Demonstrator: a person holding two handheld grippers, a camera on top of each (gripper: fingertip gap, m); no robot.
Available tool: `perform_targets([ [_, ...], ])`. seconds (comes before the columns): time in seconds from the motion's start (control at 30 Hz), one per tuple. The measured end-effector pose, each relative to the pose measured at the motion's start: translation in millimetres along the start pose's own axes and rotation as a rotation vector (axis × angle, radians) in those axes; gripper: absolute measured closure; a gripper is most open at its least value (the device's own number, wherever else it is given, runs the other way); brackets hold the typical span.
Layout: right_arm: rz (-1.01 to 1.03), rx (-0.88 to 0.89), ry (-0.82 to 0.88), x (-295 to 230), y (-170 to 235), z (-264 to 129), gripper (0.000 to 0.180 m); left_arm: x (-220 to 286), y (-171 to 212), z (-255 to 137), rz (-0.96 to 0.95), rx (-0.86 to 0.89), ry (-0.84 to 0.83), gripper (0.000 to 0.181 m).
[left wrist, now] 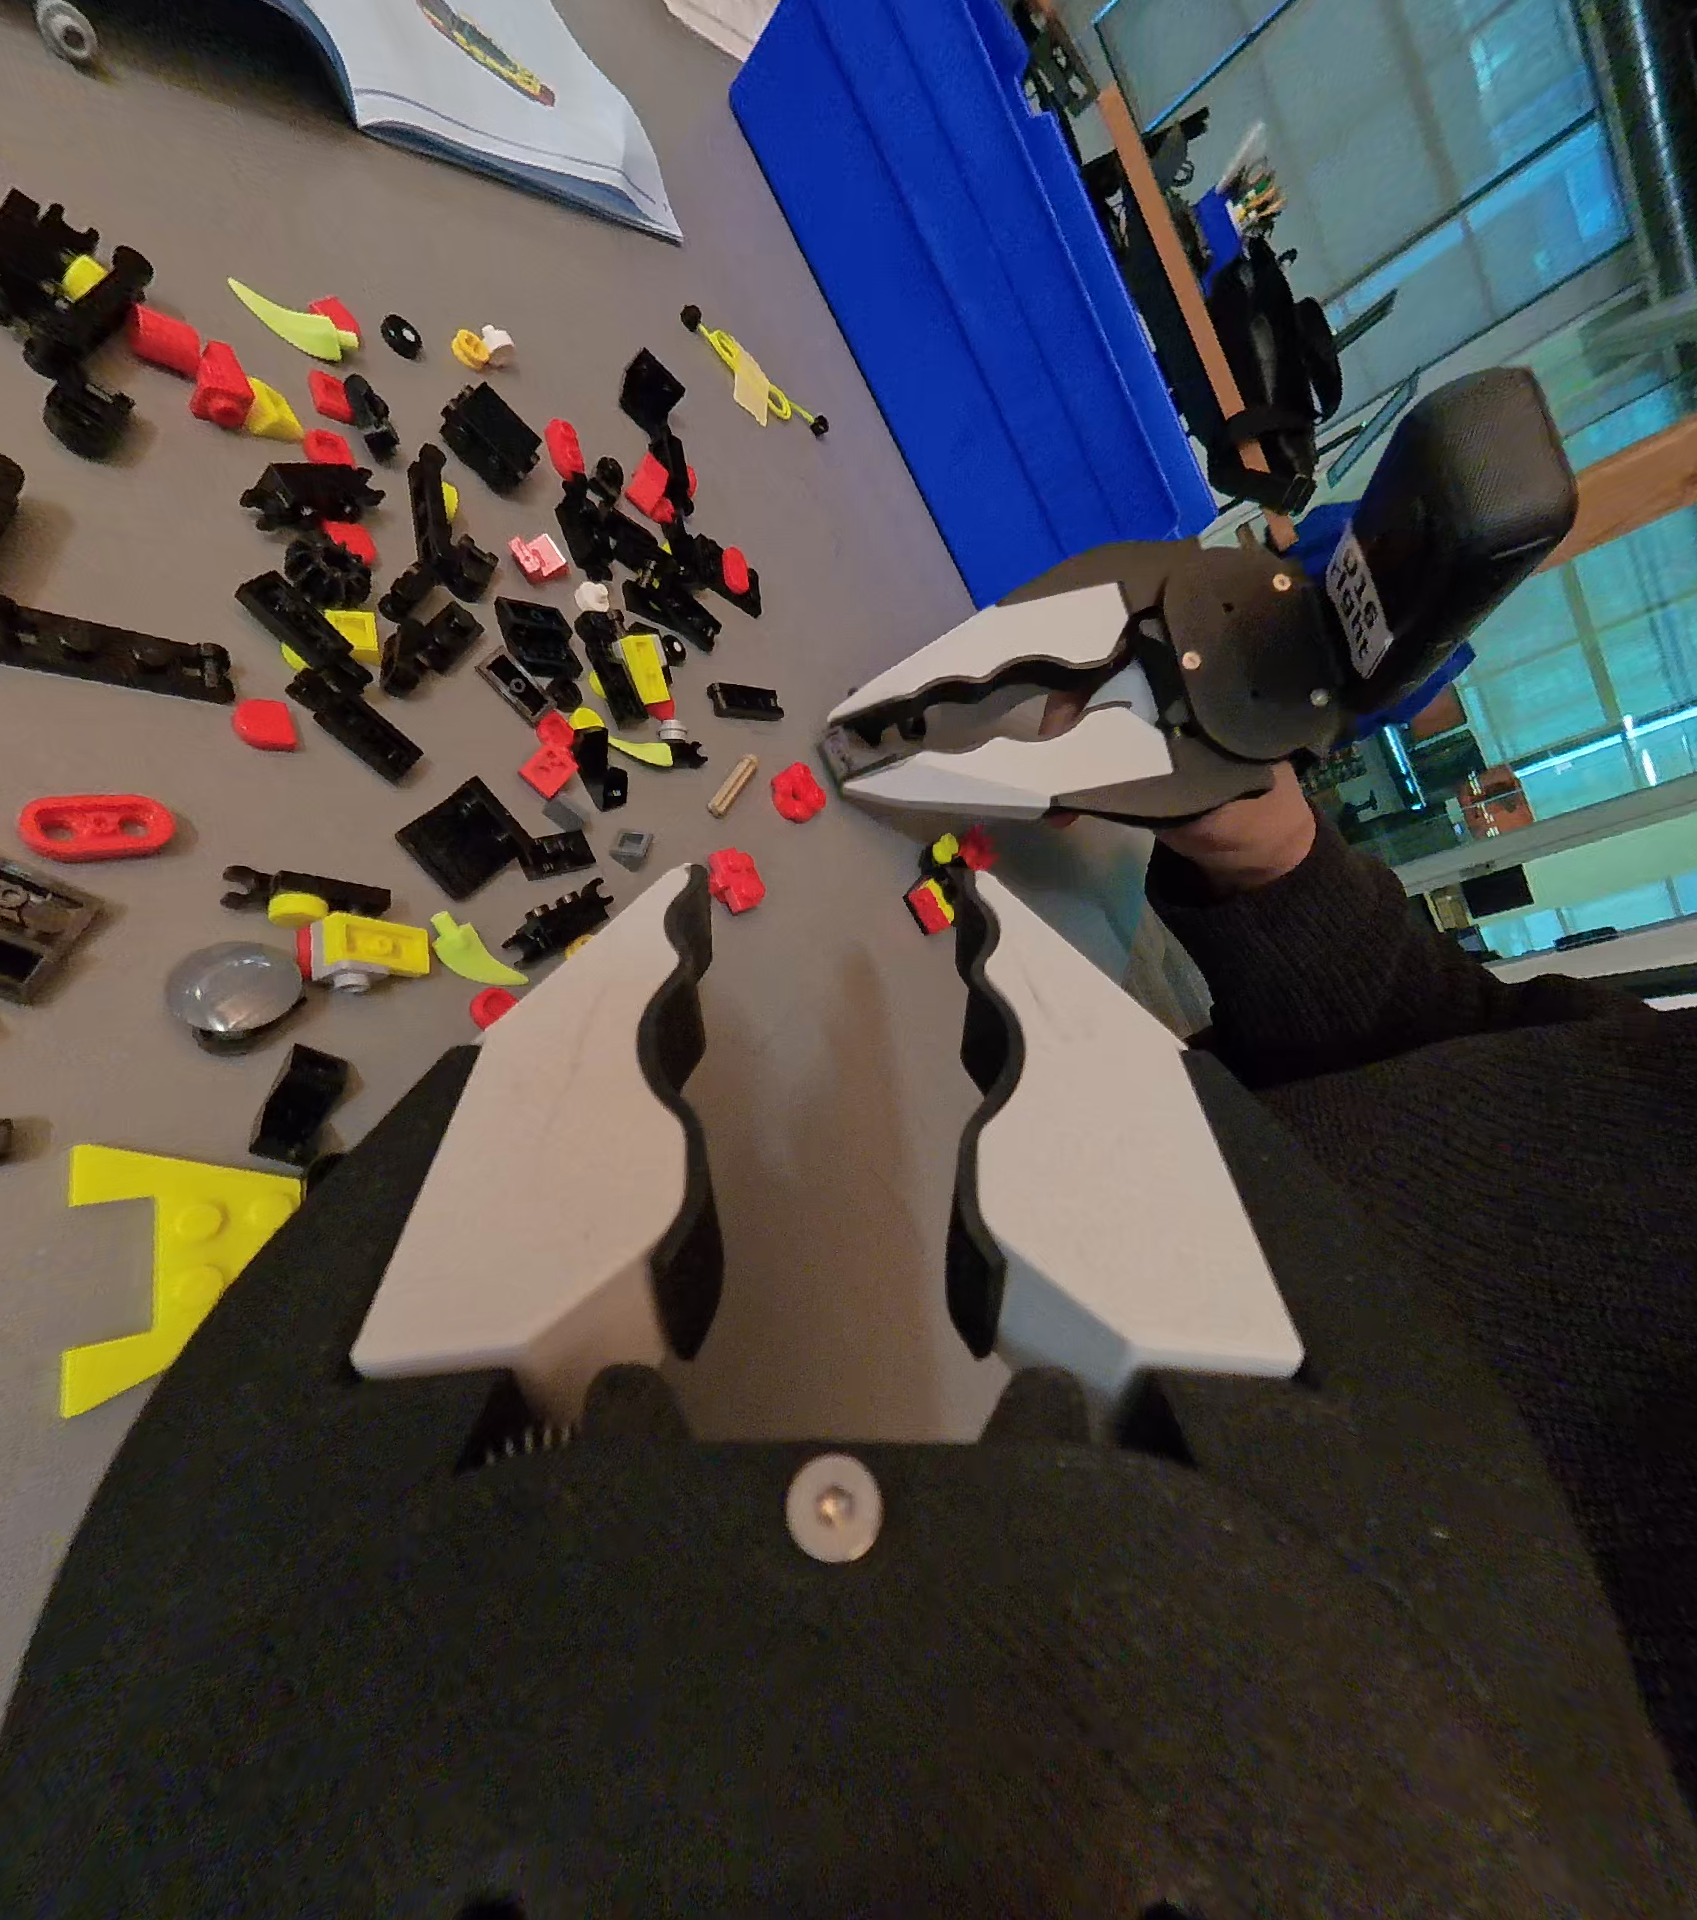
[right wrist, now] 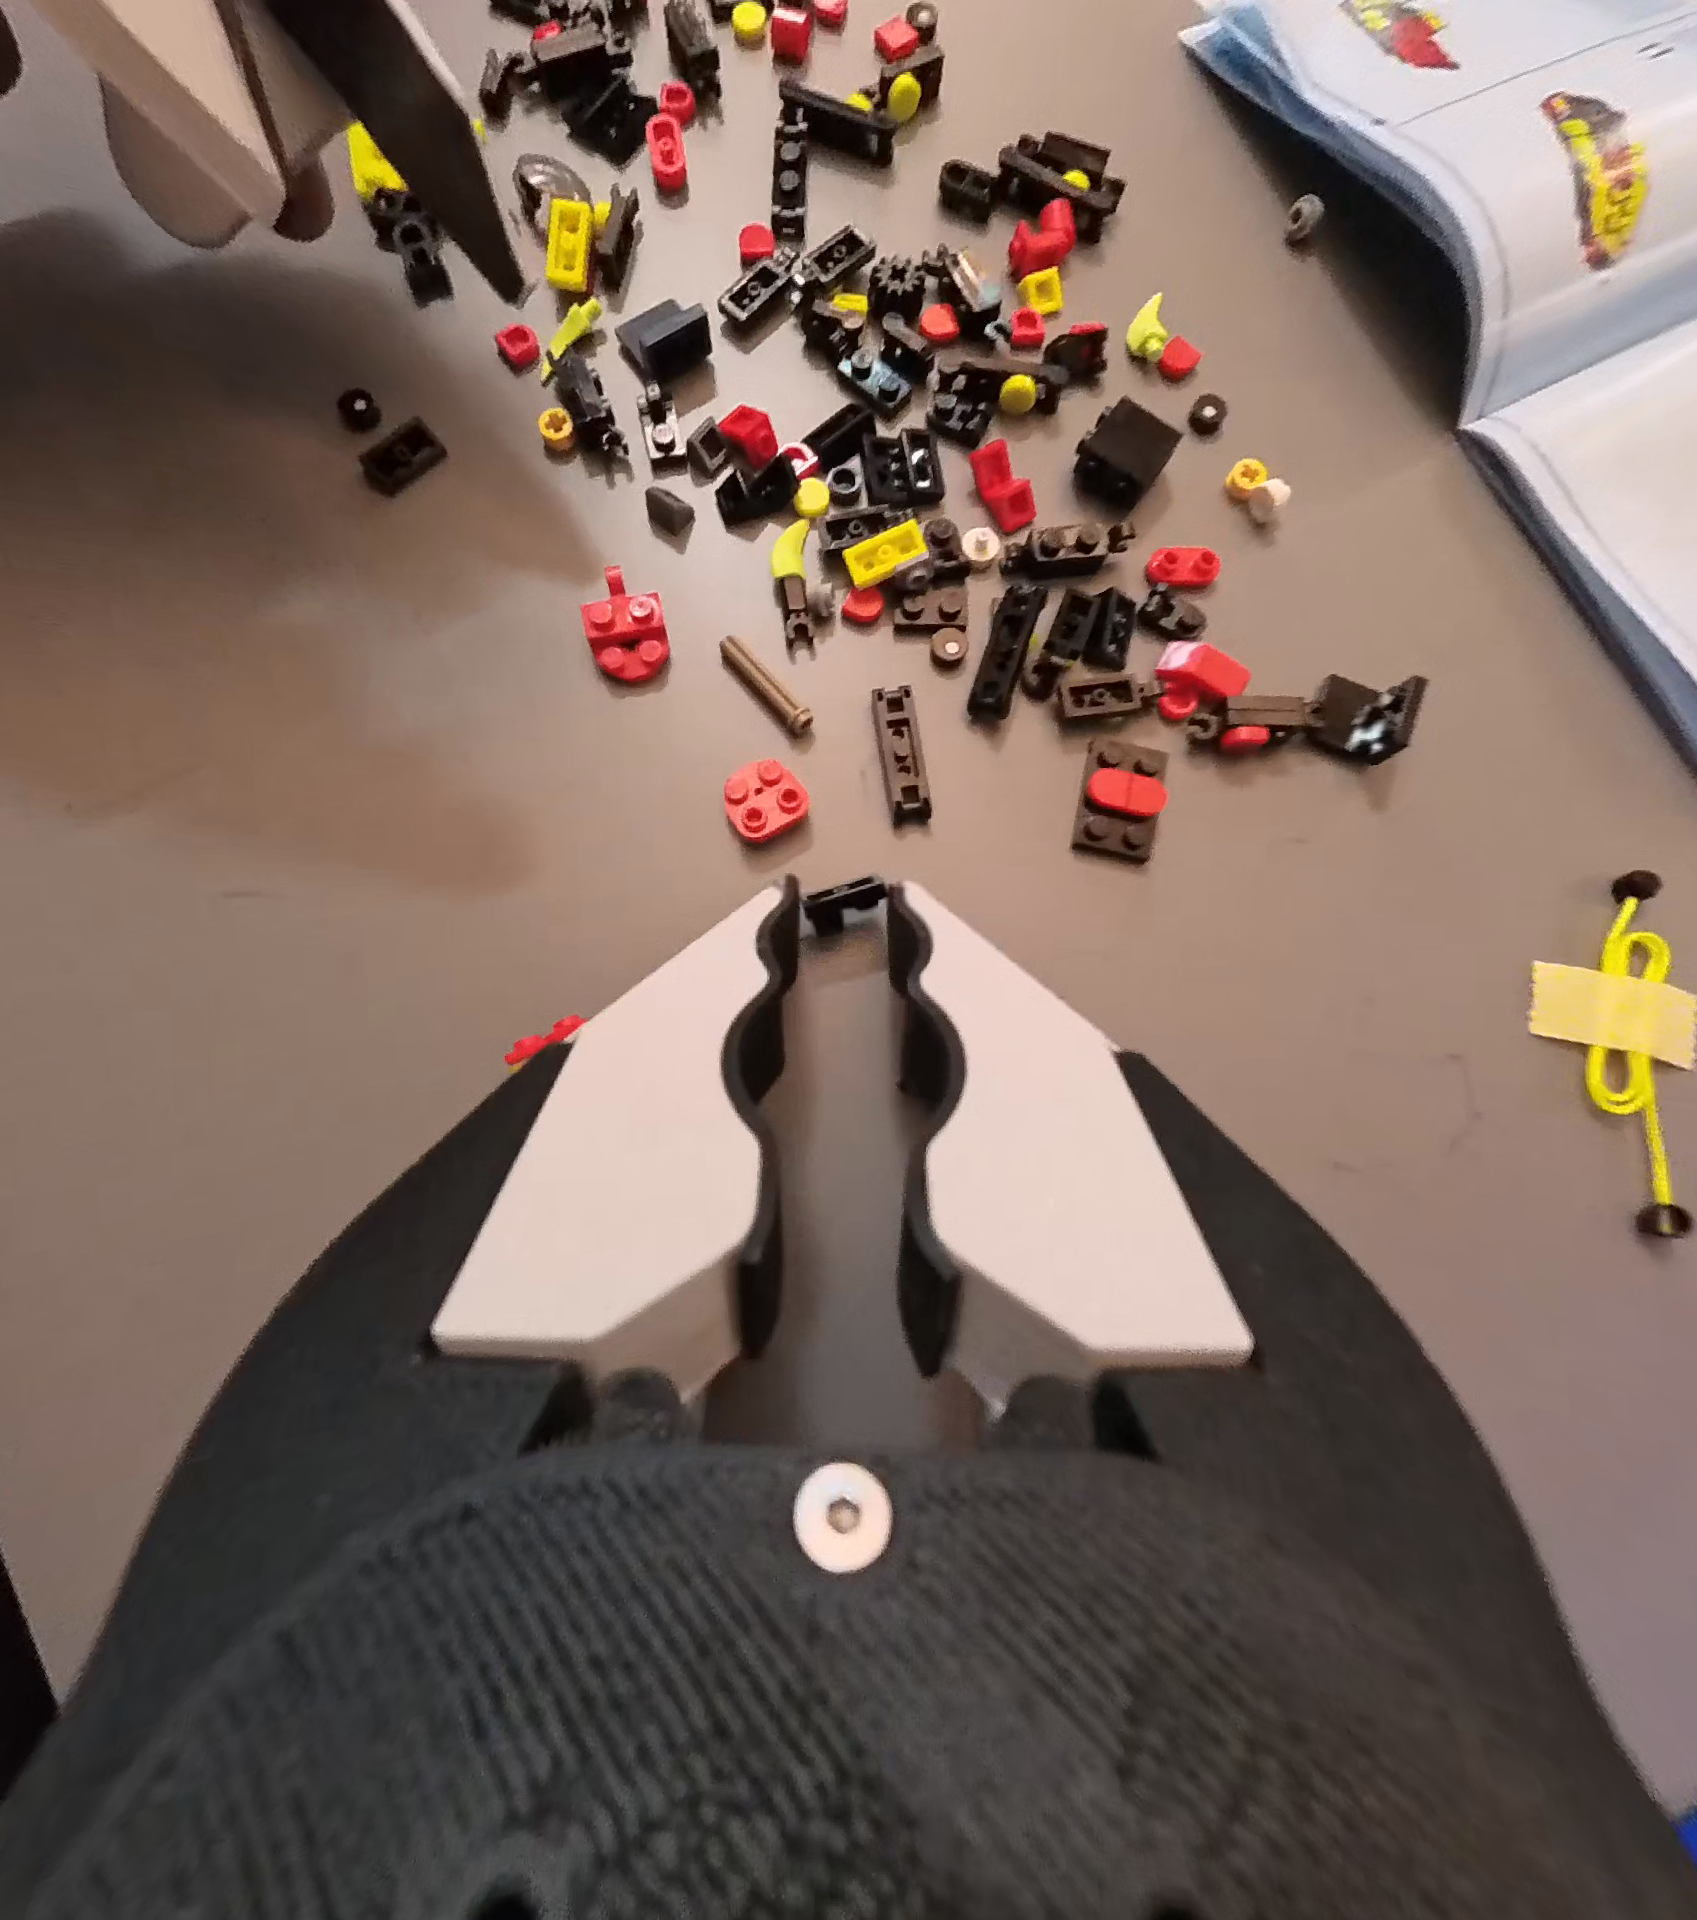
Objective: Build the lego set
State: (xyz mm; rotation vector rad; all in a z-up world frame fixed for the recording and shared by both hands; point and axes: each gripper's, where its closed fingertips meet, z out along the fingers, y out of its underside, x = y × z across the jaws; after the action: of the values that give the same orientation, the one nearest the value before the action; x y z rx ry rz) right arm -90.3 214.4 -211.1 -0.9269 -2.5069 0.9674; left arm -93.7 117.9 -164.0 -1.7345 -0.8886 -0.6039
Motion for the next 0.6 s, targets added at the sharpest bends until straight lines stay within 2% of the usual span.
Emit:
perform_targets([
  [0.1, 0.006, -0.003, 0.024, 7, 0, -5, 0.165, 0, 0, 0, -0.002, -0.002, 0.002, 0.135],
  [0.23, -0.057, -0.096, 0.100, 20, 8, -7, 0.165, 0, 0, 0, -0.004, -0.002, 0.004, 0.135],
  [0.37, -0.097, -0.157, 0.084, 13, 8, 1, 0.164, 1, 1, 1, -0.009, -0.009, 0.009, 0.134],
  [0.6, -0.178, 0.122, -0.013, -30, -50, -11, 0.165, 8, 4, 8, -0.016, -0.015, 0.031, 0.134],
])
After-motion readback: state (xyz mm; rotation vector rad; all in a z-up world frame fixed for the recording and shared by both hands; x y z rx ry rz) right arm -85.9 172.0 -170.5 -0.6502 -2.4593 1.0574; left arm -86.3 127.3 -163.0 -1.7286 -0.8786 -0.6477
